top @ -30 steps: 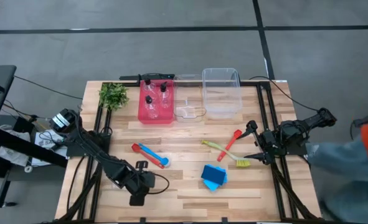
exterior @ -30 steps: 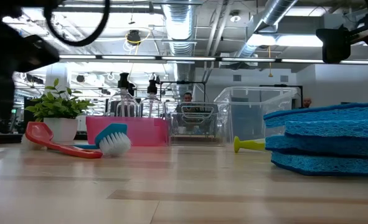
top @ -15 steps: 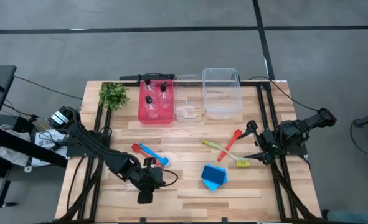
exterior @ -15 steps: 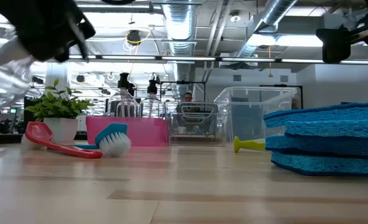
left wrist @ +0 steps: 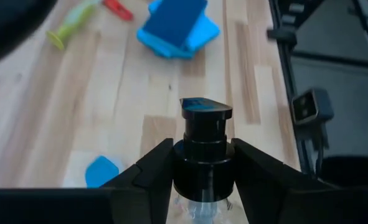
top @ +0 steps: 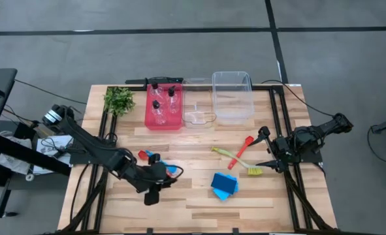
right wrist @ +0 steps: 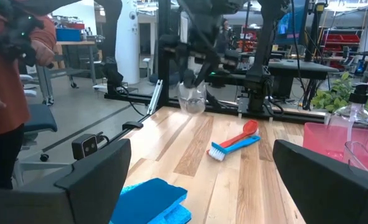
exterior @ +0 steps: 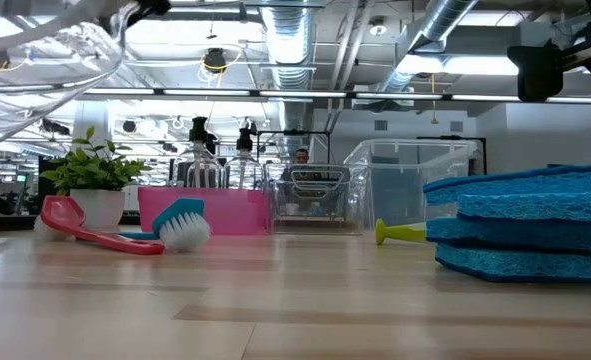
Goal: Pick & Place Kitchen Sink Supplies
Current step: Put the spray bottle into the pink bin
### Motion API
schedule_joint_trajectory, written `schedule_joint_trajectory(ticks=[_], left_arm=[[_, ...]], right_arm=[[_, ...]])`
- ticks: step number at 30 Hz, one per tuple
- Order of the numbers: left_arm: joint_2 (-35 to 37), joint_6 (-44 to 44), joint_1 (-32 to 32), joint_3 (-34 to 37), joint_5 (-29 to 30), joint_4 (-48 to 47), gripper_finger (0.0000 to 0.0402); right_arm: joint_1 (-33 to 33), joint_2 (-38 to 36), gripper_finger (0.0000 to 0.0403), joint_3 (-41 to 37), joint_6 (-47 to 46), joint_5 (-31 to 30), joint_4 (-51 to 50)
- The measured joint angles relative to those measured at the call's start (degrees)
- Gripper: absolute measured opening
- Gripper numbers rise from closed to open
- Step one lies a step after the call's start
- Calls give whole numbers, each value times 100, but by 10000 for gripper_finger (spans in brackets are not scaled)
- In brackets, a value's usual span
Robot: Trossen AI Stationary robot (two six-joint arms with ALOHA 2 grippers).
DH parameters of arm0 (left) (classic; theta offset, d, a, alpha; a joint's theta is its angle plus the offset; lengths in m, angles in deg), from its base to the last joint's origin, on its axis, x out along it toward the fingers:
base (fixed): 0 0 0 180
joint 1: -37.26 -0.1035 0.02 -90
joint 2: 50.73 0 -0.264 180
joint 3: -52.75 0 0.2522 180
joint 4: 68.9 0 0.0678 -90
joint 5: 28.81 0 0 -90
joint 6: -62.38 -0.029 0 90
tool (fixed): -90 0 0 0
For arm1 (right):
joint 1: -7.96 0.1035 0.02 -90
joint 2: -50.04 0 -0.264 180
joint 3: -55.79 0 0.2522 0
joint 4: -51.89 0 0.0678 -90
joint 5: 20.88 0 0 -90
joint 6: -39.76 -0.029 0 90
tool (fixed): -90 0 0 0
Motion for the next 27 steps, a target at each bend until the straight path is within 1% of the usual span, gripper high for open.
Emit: schedule_joint_trajectory(ticks=[4,9,17,27], left_arm=[[201,2,0,0,275,102,154],[401,-69,0,0,595,378,150],[644,-641,-20,0,1449,1018,154],[684,-1311,-155,0,1694,1842,152]], right_arm=[[1,0,386,0,2,1,0],[2,2,386,0,-1,2,0],[-1,0,386,0,2,2,0],[0,2,386,0,-1,1,-1]])
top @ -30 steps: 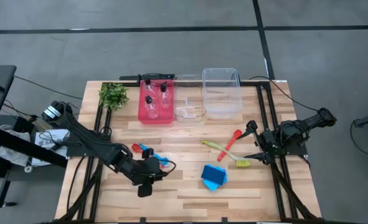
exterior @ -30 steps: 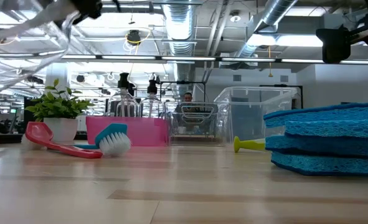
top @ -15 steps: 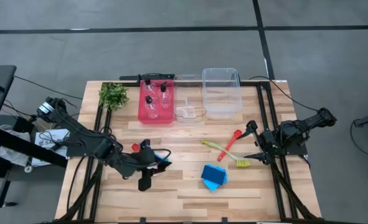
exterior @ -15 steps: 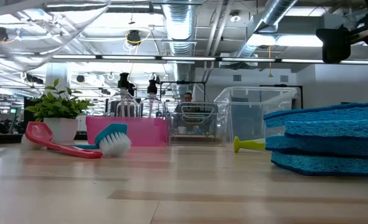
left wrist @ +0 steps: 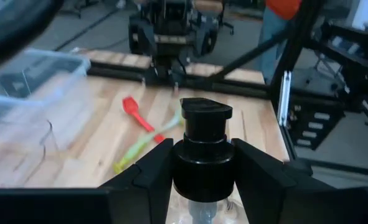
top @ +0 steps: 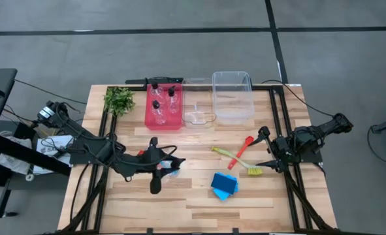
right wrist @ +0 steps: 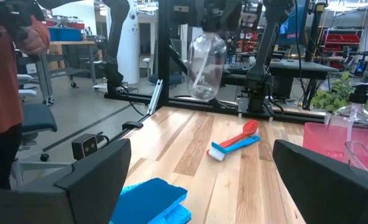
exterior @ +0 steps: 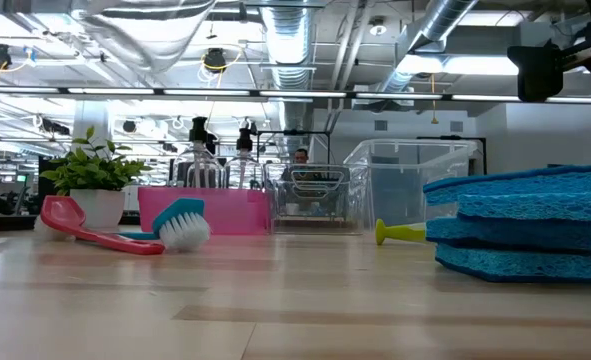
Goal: Pick & Place Kitchen Sink Supplies
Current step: Put the spray bottle into the pink bin
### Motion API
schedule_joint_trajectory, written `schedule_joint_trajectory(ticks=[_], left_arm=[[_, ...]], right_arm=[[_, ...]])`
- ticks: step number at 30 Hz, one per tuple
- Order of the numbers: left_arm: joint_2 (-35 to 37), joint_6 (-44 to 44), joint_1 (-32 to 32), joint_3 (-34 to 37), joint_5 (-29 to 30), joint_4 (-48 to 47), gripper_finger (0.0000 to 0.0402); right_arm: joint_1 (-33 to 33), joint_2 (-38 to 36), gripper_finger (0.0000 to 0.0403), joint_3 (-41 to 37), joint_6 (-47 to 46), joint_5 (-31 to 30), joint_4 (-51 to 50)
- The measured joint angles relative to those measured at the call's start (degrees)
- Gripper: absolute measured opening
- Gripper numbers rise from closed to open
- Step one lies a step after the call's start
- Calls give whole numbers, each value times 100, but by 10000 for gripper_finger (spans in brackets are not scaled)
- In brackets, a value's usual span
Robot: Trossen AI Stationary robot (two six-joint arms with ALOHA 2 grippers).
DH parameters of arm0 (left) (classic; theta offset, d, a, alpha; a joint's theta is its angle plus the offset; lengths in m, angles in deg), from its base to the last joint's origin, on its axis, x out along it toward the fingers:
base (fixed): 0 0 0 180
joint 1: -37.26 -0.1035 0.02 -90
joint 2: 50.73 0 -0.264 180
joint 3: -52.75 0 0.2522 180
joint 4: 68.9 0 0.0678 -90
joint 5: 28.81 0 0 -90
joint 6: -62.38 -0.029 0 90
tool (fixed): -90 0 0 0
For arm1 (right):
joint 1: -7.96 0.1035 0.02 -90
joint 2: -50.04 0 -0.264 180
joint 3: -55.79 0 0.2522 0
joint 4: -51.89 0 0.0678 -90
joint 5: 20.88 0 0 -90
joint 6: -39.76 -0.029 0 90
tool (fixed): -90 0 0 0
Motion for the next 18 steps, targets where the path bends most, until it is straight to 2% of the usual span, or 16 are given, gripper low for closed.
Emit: schedule_joint_trajectory(ticks=[7,18], left_arm=[[0,-430,-63,0,588,400,149],[0,-1034,-607,0,1035,1035,148]], right_arm=[[1,0,386,0,2,1,0],[1,-1,386,0,0,0,0]])
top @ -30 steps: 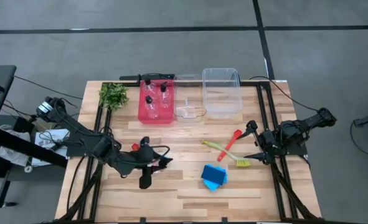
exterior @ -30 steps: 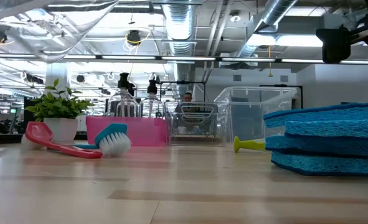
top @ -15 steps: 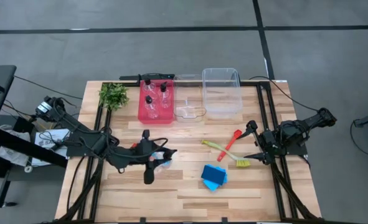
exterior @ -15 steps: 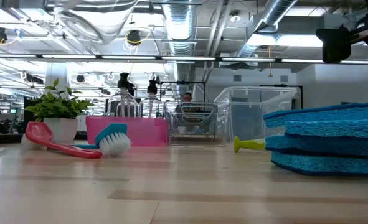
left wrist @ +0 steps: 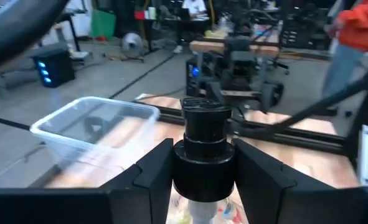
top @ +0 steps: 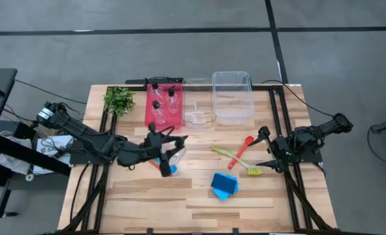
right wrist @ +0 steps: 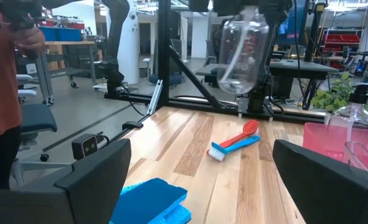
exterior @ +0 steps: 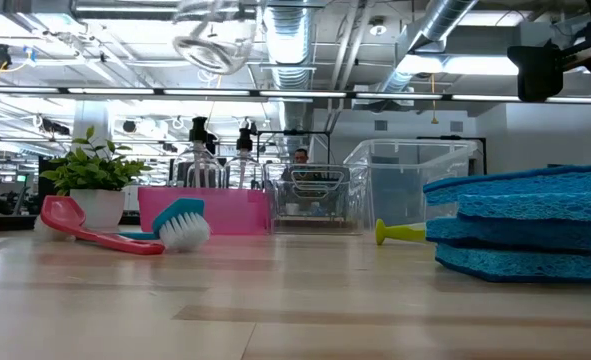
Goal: Pick & Place Kitchen Sink Supplies
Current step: Put the spray bottle into the pink bin
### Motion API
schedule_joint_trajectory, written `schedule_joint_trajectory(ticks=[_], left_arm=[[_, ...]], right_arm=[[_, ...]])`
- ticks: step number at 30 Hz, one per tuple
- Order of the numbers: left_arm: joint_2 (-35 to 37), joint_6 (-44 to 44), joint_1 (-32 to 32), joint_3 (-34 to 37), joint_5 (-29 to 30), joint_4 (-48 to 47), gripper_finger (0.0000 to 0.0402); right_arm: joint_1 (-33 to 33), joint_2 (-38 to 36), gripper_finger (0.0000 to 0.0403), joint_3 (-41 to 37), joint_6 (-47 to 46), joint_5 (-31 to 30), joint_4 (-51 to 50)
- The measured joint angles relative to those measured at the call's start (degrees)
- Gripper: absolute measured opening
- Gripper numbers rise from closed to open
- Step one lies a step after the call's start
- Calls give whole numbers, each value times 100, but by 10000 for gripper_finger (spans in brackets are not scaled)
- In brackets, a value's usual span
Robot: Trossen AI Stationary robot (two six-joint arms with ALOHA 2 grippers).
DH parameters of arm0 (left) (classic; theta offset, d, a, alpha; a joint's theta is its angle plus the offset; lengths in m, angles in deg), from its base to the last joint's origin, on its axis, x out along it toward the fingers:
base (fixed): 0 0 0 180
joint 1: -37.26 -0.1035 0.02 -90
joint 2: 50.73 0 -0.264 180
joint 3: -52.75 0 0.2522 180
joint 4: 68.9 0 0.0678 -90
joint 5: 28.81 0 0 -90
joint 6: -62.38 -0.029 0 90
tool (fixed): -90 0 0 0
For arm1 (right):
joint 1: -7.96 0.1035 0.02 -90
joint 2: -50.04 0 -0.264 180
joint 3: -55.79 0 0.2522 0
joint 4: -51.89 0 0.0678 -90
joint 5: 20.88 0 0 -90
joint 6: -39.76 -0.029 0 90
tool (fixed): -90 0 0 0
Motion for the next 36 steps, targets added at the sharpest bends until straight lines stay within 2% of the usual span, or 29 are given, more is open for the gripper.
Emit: schedule_joint_trajectory(ticks=[6,24,36], left_arm=[[0,-274,-520,0,200,319,152],[-2,-546,-2148,30,269,547,148],[-7,-545,-2751,1346,388,2409,153]], right_arm=[[-1,0,386,0,0,1,0],[0,0,386,0,1,1,0],[0,-1,386,0,2,1,-1]])
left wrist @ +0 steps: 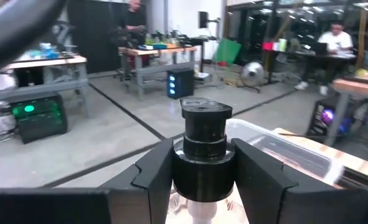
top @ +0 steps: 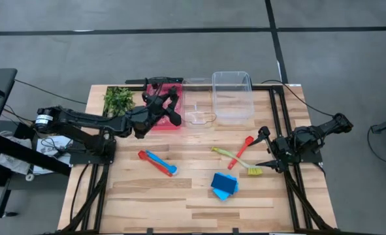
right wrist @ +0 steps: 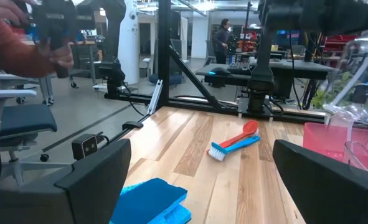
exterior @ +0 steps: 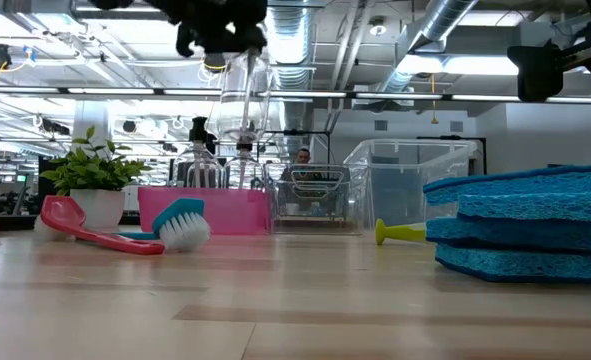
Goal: Pick & Place Kitchen Sink Supplies
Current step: Put the spray bottle into the pink bin
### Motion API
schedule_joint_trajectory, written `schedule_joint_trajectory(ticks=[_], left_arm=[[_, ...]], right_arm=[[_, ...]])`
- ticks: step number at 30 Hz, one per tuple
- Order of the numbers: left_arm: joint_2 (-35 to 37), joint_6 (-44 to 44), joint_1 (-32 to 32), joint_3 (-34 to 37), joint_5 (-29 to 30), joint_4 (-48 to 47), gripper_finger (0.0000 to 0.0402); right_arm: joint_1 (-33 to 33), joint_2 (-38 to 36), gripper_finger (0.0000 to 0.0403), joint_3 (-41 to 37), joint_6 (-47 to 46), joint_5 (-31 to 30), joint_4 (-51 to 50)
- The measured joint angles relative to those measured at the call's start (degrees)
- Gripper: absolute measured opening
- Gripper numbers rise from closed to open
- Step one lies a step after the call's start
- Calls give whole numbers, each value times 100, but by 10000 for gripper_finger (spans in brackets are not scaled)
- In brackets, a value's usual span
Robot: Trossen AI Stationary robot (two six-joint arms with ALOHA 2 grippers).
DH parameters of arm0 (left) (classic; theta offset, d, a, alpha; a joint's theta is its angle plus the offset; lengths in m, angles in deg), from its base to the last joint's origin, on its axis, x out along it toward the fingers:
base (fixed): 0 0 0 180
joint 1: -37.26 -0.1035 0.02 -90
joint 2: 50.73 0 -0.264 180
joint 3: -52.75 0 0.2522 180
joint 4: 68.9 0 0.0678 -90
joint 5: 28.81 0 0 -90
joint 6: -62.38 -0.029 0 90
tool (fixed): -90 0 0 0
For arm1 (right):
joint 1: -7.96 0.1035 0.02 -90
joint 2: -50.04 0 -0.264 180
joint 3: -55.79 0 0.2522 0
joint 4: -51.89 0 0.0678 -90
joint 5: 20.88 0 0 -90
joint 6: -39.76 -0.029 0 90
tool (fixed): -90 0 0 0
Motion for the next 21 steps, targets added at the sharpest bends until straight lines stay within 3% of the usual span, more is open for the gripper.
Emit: schedule_joint_trajectory(ticks=[14,21], left_arm=[[2,2,-119,1414,293,1704,153],[0,-2,-382,1646,-372,1849,149]], right_arm=[[-2,0,386,0,0,-2,1],[0,0,386,0,-2,-2,1]])
